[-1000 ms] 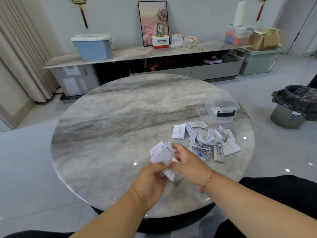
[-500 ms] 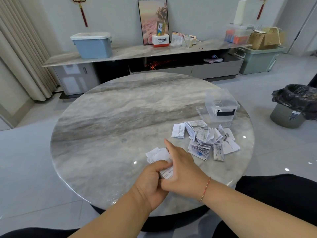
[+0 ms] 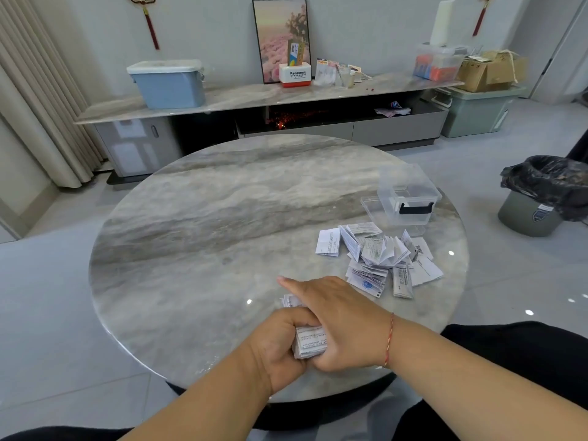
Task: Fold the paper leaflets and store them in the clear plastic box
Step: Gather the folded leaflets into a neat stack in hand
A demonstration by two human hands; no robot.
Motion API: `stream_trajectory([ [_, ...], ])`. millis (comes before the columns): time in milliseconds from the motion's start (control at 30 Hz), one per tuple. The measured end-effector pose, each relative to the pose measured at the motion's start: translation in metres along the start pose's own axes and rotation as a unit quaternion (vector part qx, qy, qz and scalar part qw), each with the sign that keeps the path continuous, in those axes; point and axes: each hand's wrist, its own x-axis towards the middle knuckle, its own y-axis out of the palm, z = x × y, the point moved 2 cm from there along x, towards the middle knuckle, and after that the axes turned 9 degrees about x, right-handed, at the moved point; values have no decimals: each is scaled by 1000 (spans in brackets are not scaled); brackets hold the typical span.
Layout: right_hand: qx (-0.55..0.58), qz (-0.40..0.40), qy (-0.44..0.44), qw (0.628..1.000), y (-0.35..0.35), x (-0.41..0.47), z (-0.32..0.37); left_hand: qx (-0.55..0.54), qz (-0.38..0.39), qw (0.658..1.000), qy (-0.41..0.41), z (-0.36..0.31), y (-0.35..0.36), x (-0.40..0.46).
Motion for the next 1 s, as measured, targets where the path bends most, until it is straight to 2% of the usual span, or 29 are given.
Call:
stream_trajectory([
  [67, 101, 17, 83, 991, -13, -2, -10, -35, -14, 999, 5, 0, -5, 2],
  [133, 123, -102, 201, 966, -32, -7, -38, -68, -44, 997, 7, 0, -11, 5],
  [167, 57, -167, 262, 949, -41, -13, -53, -82, -57, 995, 10, 0, -13, 6],
  [200, -43, -184, 320, 928, -47, -18, -68, -95, -67, 993, 10, 1, -15, 7],
  [267, -178, -110, 378, 902, -44, -24, -85, -99, -83, 992, 7, 2, -18, 8],
  [333, -239, -69, 367, 896, -34, -25, -91, -90, -92, 992, 2, 2, -19, 8],
  [433, -272, -124, 310, 903, -31, -25, -94, -86, -98, 991, 0, 2, -21, 8],
  [533, -218, -187, 287, 914, -31, -30, -92, -96, -95, 991, 6, 2, -21, 8],
  [600, -134, -238, 305, 912, -31, -30, -89, -98, -89, 991, 11, 1, -20, 8],
  [633, -107, -247, 316, 910, -31, -30, -89, -97, -90, 991, 13, 0, -21, 9],
  [733, -30, -177, 326, 928, -26, -27, -89, -102, -111, 988, 11, 0, -22, 10],
  [800, -26, -167, 321, 932, -23, -25, -84, -107, -125, 986, 7, 0, -24, 10],
  [933, -48, -244, 271, 930, -33, -20, -64, -116, -138, 983, 19, 0, -28, 10],
  [1000, 76, -279, 307, 907, -41, -16, -55, -127, -127, 983, 41, -2, -29, 9],
])
